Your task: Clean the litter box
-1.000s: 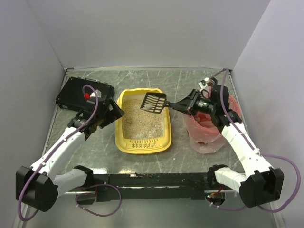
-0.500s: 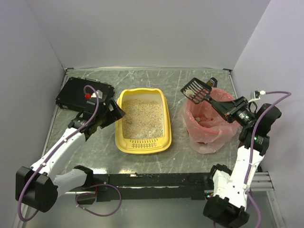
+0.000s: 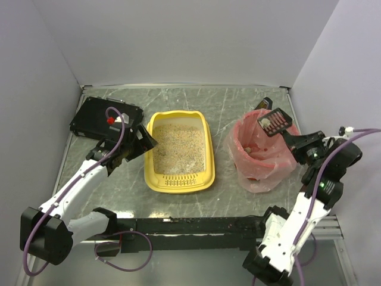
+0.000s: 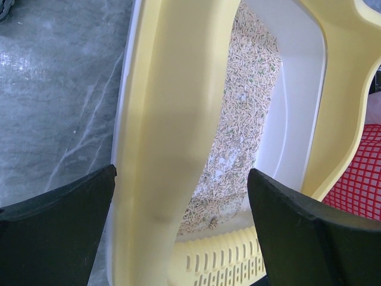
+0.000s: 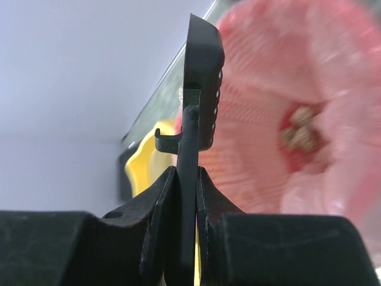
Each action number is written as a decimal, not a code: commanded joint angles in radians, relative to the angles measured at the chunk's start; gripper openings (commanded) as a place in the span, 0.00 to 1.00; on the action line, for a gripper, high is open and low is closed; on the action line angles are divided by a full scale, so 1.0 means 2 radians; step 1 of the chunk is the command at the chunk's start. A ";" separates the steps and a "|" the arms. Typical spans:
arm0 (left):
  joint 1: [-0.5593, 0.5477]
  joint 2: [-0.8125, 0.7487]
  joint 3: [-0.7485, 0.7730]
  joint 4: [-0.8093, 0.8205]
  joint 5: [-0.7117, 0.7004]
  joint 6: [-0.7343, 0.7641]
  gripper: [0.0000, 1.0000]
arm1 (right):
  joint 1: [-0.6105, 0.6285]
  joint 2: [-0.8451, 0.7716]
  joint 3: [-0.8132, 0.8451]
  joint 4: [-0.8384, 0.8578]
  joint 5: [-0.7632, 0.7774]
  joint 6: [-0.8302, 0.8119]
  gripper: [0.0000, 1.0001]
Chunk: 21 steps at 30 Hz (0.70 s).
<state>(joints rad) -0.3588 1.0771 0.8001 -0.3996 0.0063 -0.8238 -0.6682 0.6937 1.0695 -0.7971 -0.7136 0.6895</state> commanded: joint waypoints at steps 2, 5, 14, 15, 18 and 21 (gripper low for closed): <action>0.002 -0.001 0.003 0.018 0.001 0.009 0.97 | -0.001 -0.003 0.038 -0.078 0.118 -0.060 0.00; 0.001 -0.002 0.000 0.019 0.000 0.008 0.97 | 0.010 0.012 0.059 -0.111 0.175 -0.102 0.00; 0.002 -0.005 0.000 0.008 -0.015 0.006 0.97 | 0.332 0.104 0.136 -0.193 0.529 -0.030 0.00; 0.001 -0.007 0.000 0.007 -0.017 0.007 0.97 | 0.345 0.105 0.144 -0.200 0.541 -0.026 0.00; 0.002 -0.005 0.002 0.008 -0.019 0.007 0.97 | 0.352 0.095 0.154 -0.199 0.559 -0.029 0.00; 0.002 0.004 0.003 0.007 -0.016 0.007 0.97 | 0.352 0.092 0.172 -0.214 0.579 -0.041 0.00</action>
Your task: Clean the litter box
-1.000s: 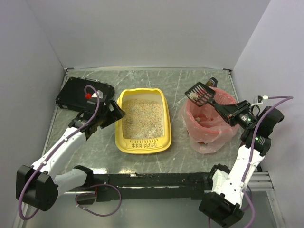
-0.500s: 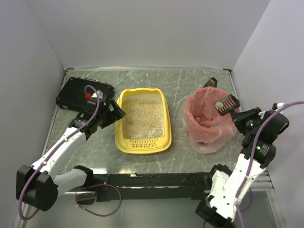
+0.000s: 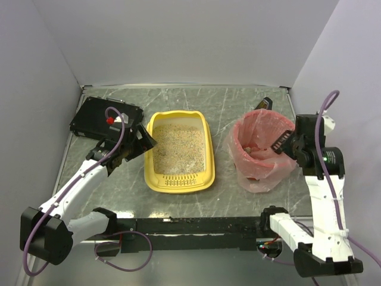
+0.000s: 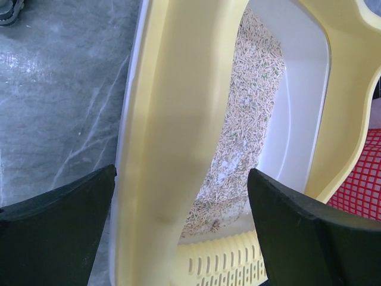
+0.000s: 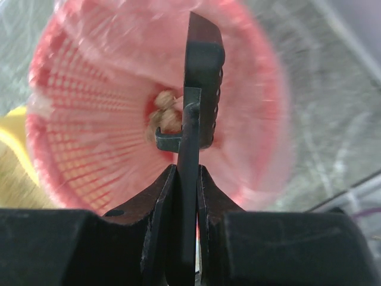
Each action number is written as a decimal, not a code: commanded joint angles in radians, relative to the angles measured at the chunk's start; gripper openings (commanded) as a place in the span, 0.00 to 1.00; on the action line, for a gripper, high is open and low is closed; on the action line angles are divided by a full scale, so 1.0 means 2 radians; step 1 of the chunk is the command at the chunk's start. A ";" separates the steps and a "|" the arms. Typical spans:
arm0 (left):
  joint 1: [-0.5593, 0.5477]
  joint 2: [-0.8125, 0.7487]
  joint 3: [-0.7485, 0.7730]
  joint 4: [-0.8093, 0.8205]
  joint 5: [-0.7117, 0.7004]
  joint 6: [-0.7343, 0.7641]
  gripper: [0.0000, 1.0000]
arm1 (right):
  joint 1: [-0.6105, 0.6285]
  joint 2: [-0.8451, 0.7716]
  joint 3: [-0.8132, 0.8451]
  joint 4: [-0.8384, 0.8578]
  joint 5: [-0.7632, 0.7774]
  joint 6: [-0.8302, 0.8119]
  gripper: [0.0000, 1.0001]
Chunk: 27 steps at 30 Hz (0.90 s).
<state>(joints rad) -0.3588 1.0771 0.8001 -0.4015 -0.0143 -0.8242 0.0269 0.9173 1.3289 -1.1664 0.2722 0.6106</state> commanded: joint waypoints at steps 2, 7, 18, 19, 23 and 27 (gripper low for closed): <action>0.002 0.007 0.003 0.011 -0.004 0.008 0.97 | 0.005 -0.035 0.056 -0.022 0.083 -0.016 0.00; 0.002 0.024 0.000 0.018 0.001 0.009 0.97 | 0.004 -0.078 0.097 0.052 -0.038 -0.087 0.00; 0.008 0.070 0.005 0.017 0.010 0.010 0.97 | 0.048 0.021 0.057 0.181 -0.446 -0.113 0.00; 0.011 0.073 0.006 0.015 0.009 0.012 0.97 | 0.091 0.047 0.059 0.182 -0.434 -0.117 0.00; 0.015 0.085 0.009 -0.009 0.009 0.013 0.97 | 0.167 0.128 0.080 0.203 -0.366 -0.117 0.00; 0.017 0.087 0.003 -0.029 0.018 0.013 0.97 | 0.223 0.219 0.098 0.208 -0.285 -0.098 0.00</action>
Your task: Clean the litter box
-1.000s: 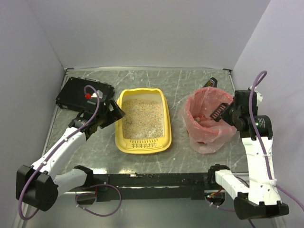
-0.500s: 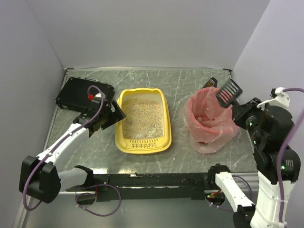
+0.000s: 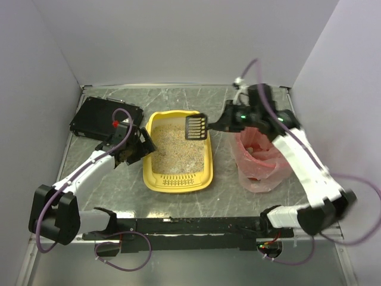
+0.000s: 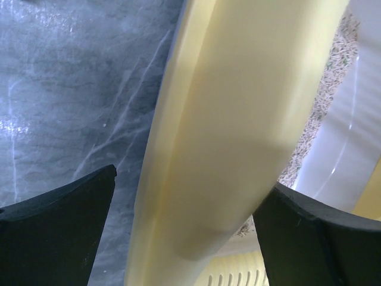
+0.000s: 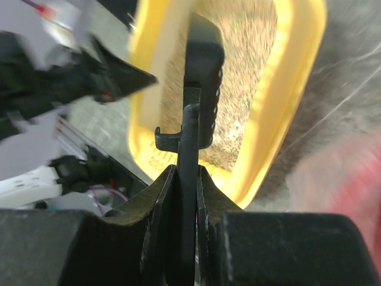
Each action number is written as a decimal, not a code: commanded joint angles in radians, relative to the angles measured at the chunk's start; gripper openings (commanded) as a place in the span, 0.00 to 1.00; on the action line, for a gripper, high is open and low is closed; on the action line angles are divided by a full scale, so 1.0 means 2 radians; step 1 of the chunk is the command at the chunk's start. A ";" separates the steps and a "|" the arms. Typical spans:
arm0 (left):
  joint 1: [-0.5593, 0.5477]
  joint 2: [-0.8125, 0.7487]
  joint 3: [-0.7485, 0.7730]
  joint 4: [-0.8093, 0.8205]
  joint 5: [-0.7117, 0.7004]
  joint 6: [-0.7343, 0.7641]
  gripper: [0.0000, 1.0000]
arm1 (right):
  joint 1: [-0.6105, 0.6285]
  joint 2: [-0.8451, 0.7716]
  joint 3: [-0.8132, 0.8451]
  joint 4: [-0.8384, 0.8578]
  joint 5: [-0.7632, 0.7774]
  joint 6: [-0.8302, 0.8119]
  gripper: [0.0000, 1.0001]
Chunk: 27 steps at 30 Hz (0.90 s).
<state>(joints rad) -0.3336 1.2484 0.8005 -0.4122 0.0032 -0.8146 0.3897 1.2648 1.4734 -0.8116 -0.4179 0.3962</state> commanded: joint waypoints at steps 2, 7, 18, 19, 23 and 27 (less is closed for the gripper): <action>0.004 -0.001 0.000 -0.028 0.019 0.010 0.97 | 0.056 0.102 0.036 0.031 0.066 0.016 0.00; 0.004 0.002 0.012 -0.026 0.063 0.042 0.97 | 0.082 0.213 0.133 -0.008 0.101 0.018 0.00; 0.004 0.034 0.015 -0.039 0.055 0.045 0.97 | 0.104 0.299 0.150 -0.053 0.111 0.042 0.00; 0.004 0.029 0.012 -0.036 0.057 0.043 0.97 | 0.105 0.298 0.146 -0.060 0.117 0.041 0.00; 0.004 0.024 0.013 -0.026 0.059 0.042 0.97 | 0.104 0.306 0.115 -0.043 0.078 0.047 0.00; 0.004 0.022 0.012 -0.007 0.074 0.039 0.97 | 0.113 0.313 0.083 0.009 0.040 0.089 0.00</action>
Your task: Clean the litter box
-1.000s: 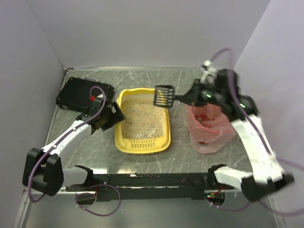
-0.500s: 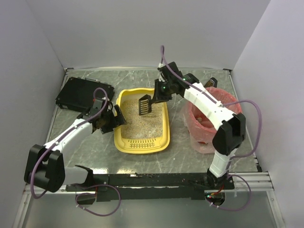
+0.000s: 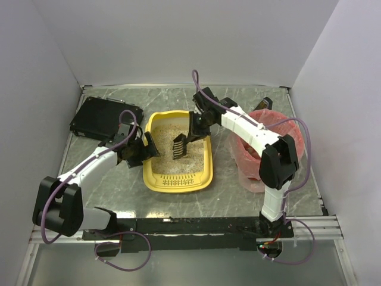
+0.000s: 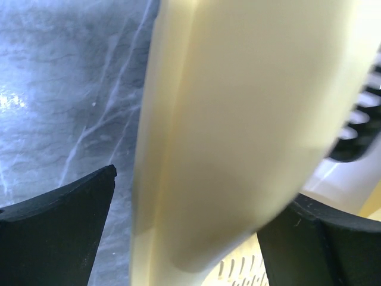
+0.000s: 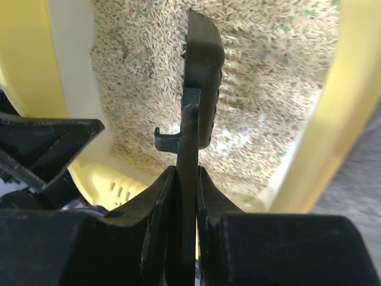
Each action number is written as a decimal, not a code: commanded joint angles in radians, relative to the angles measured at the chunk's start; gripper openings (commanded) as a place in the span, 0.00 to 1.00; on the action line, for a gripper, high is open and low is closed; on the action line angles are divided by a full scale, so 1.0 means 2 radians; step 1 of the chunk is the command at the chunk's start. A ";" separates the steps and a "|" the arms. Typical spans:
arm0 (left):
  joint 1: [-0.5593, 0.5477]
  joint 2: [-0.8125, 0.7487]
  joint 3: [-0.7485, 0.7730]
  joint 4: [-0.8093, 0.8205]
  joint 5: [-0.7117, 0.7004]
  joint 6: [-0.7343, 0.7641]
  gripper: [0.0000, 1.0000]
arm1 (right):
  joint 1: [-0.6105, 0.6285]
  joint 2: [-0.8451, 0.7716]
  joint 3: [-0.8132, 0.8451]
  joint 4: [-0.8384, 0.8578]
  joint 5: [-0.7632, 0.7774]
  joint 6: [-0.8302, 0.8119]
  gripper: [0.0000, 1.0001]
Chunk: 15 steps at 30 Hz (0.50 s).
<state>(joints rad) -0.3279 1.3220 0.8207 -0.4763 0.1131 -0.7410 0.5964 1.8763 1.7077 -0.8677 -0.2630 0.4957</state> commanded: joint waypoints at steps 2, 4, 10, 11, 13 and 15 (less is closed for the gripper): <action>0.001 -0.014 0.005 0.028 0.025 0.002 0.97 | 0.010 0.007 -0.047 0.071 -0.030 0.059 0.00; 0.001 -0.014 0.002 0.036 0.029 0.002 0.97 | 0.010 0.007 -0.067 0.107 -0.026 0.080 0.00; 0.001 -0.008 0.000 0.038 0.030 0.002 0.97 | 0.013 0.001 -0.143 0.285 -0.073 0.123 0.00; 0.001 -0.011 -0.001 0.039 0.030 0.002 0.97 | 0.015 0.000 -0.153 0.309 -0.081 0.128 0.00; 0.001 -0.011 -0.004 0.040 0.029 0.000 0.97 | 0.015 -0.004 -0.176 0.358 -0.102 0.138 0.00; 0.001 -0.009 -0.005 0.037 0.028 -0.001 0.97 | 0.017 -0.010 -0.198 0.404 -0.123 0.139 0.00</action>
<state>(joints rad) -0.3279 1.3190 0.8192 -0.4236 0.1555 -0.7437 0.6022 1.8721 1.3922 -0.3229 -0.4370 0.7265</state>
